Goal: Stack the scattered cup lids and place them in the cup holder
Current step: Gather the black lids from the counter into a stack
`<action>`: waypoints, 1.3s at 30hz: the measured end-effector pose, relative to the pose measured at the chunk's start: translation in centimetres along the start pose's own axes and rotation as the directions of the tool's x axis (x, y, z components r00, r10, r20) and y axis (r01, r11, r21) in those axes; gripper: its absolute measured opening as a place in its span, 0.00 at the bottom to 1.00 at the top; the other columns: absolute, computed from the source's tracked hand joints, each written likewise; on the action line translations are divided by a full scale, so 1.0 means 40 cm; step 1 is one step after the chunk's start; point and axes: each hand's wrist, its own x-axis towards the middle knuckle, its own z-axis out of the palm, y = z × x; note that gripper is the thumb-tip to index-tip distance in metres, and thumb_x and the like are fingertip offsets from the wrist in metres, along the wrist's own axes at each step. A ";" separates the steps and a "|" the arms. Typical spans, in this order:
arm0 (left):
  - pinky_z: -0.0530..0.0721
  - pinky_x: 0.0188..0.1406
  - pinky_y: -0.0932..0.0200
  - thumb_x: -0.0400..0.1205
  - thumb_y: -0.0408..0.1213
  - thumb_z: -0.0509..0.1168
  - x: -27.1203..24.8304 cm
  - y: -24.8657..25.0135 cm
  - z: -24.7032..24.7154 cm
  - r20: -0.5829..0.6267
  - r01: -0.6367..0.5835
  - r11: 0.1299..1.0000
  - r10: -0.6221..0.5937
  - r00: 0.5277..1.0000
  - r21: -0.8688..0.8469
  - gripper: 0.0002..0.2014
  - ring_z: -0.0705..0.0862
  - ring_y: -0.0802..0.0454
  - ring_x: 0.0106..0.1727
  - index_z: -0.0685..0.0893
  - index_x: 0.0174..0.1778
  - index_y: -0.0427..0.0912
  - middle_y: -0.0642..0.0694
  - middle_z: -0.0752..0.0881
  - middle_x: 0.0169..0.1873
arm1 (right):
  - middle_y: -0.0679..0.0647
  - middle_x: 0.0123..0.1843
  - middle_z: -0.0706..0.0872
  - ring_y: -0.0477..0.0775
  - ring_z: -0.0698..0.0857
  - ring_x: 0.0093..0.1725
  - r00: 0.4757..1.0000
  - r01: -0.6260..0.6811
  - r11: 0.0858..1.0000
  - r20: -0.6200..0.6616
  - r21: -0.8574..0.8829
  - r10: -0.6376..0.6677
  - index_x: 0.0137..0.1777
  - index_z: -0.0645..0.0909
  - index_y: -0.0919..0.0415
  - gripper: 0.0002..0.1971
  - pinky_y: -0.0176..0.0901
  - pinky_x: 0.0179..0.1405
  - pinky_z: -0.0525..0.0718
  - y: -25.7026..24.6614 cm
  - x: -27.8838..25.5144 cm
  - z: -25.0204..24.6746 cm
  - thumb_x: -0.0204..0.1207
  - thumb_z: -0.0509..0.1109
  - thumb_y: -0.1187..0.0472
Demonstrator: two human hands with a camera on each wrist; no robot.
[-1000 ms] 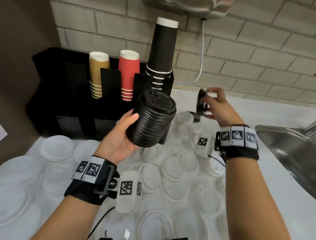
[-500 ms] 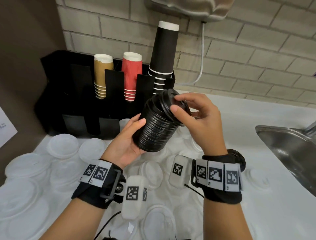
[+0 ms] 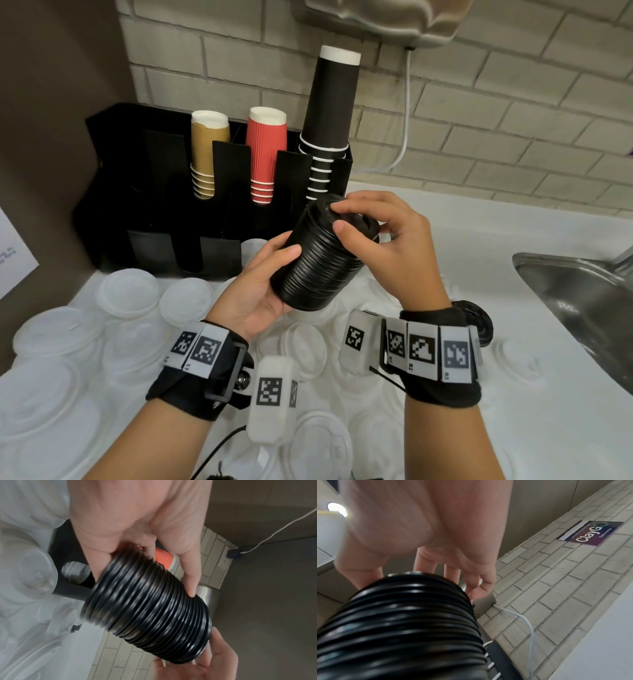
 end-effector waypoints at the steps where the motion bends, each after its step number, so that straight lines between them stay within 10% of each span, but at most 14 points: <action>1: 0.88 0.55 0.43 0.68 0.45 0.74 0.000 0.000 0.000 0.004 0.002 1.000 -0.002 1.000 -0.005 0.35 0.85 0.43 0.65 0.78 0.74 0.48 0.42 0.85 0.65 | 0.48 0.54 0.87 0.39 0.83 0.56 1.000 0.002 1.000 -0.003 0.004 -0.002 0.49 0.89 0.51 0.09 0.26 0.51 0.76 0.000 0.000 -0.001 0.69 0.76 0.58; 12: 0.89 0.50 0.46 0.67 0.45 0.75 0.006 -0.007 0.004 0.028 0.029 0.997 -0.027 0.999 -0.069 0.29 0.86 0.43 0.64 0.83 0.67 0.49 0.41 0.87 0.64 | 0.52 0.57 0.83 0.41 0.81 0.58 0.999 0.020 0.999 0.037 -0.032 -0.019 0.52 0.89 0.56 0.13 0.27 0.55 0.75 -0.002 -0.013 -0.004 0.67 0.81 0.58; 17: 0.88 0.54 0.43 0.76 0.42 0.67 0.011 0.000 0.008 0.024 0.008 0.998 -0.007 1.000 -0.061 0.26 0.84 0.41 0.67 0.79 0.73 0.46 0.40 0.84 0.67 | 0.43 0.66 0.78 0.40 0.79 0.65 0.991 -0.136 0.986 0.024 0.091 0.135 0.64 0.80 0.41 0.23 0.35 0.57 0.80 0.027 -0.017 -0.058 0.68 0.75 0.43; 20: 0.88 0.54 0.42 0.78 0.42 0.65 0.013 0.013 0.003 0.045 0.001 0.997 0.002 0.999 -0.080 0.29 0.82 0.38 0.69 0.73 0.77 0.42 0.38 0.81 0.71 | 0.48 0.67 0.79 0.40 0.81 0.59 0.887 -0.444 0.895 -0.123 0.043 0.445 0.68 0.78 0.46 0.21 0.39 0.53 0.76 0.118 -0.002 -0.161 0.76 0.71 0.45; 23: 0.89 0.50 0.45 0.79 0.43 0.63 0.013 0.021 -0.003 0.062 -0.010 0.997 0.014 0.998 -0.079 0.29 0.84 0.41 0.66 0.73 0.78 0.41 0.39 0.83 0.68 | 0.57 0.71 0.78 0.55 0.79 0.64 0.641 -0.760 0.588 -0.174 -0.276 0.747 0.75 0.72 0.54 0.27 0.44 0.57 0.73 0.234 -0.005 -0.274 0.77 0.69 0.46; 26: 0.89 0.49 0.46 0.80 0.43 0.62 0.015 0.026 -0.001 0.092 -0.018 0.996 0.027 0.995 -0.091 0.24 0.86 0.42 0.64 0.77 0.73 0.42 0.40 0.86 0.64 | 0.60 0.78 0.71 0.62 0.73 0.74 0.490 -0.780 0.331 -0.188 -0.532 0.851 0.78 0.68 0.62 0.30 0.49 0.69 0.70 0.329 -0.012 -0.324 0.80 0.67 0.50; 28: 0.89 0.49 0.46 0.80 0.43 0.62 0.016 0.027 0.004 0.108 -0.025 0.995 0.035 0.993 -0.094 0.20 0.86 0.42 0.64 0.82 0.68 0.43 0.41 0.87 0.63 | 0.59 0.76 0.75 0.62 0.76 0.72 0.463 -0.681 0.226 -0.170 -0.697 0.870 0.75 0.74 0.61 0.26 0.49 0.67 0.73 0.363 -0.031 -0.323 0.79 0.68 0.50; 32: 0.89 0.48 0.48 0.79 0.44 0.64 0.016 0.030 0.007 0.140 -0.043 0.995 0.055 0.989 -0.090 0.17 0.87 0.42 0.63 0.87 0.62 0.45 0.41 0.88 0.62 | 0.54 0.46 0.90 0.54 0.85 0.37 0.513 -0.550 0.177 -0.163 -0.816 0.843 0.42 0.86 0.57 0.10 0.37 0.28 0.75 0.412 -0.080 -0.304 0.69 0.73 0.51; 39: 0.88 0.49 0.47 0.78 0.43 0.67 0.010 0.034 -0.001 0.145 -0.044 0.993 0.059 0.988 -0.106 0.19 0.86 0.41 0.64 0.85 0.64 0.44 0.40 0.87 0.63 | 0.58 0.42 0.89 0.59 0.88 0.38 0.474 -0.554 0.170 -0.140 -0.815 0.869 0.43 0.84 0.56 0.09 0.49 0.45 0.89 0.410 -0.080 -0.287 0.66 0.76 0.53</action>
